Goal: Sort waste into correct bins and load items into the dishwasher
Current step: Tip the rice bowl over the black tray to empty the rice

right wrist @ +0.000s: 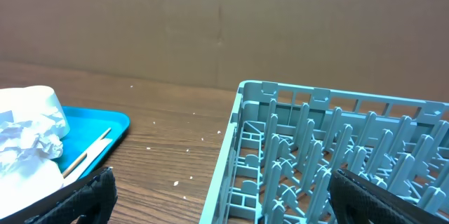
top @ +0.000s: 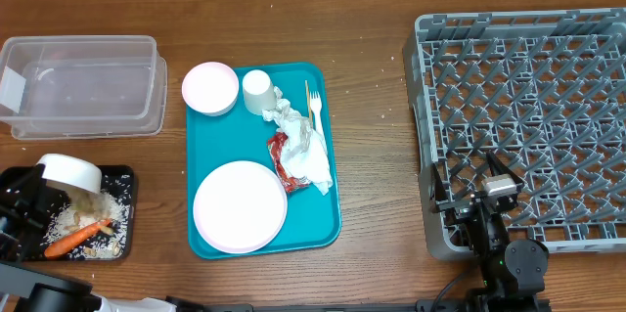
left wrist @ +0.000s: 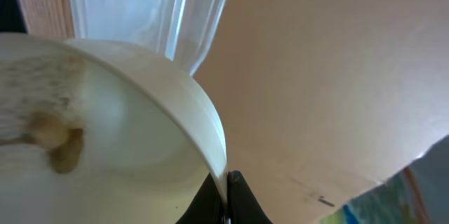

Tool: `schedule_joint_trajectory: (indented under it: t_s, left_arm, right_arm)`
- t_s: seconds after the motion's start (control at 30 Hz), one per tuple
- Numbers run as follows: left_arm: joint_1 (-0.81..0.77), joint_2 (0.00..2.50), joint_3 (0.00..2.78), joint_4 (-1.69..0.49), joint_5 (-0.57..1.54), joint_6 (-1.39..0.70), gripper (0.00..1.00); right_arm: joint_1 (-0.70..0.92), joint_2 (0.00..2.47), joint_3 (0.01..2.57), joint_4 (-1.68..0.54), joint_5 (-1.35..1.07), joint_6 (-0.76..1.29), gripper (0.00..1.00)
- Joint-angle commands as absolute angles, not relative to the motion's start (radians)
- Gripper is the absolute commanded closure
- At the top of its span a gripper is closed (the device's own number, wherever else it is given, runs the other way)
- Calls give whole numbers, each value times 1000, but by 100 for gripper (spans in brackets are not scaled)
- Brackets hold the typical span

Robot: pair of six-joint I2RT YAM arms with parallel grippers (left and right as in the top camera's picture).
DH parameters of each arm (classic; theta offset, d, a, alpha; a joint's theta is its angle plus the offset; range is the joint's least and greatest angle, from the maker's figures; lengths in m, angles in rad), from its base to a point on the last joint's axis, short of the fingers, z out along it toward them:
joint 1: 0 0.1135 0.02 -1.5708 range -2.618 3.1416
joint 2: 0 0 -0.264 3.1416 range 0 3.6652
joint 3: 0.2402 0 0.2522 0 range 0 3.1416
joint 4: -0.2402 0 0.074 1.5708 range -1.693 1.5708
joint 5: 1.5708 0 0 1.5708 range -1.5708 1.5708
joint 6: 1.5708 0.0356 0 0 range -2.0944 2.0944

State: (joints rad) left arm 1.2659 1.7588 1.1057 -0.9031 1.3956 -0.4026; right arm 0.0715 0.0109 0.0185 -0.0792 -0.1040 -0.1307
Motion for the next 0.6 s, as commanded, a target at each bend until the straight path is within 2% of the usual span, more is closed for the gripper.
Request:
schedule_joint_trajectory:
  t_s: [0.0,0.4,0.47,0.57]
  left_arm:
    - [1271,1766,1108,-959,1451,-397,96]
    - [1291,1767,1108,-947,1421,-397,96]
    - [1292,1768,1108,-883,1387,-422,96]
    - [1291,1768,1108,-878,1440,-451,96]
  right_arm:
    - [65,3,8,-74,-98,-123,0]
    - [65,3,8,-74,-98,-123,0]
    - [65,3,8,-74,-98,-123,0]
    - [65,3,8,-74,-98,-123,0]
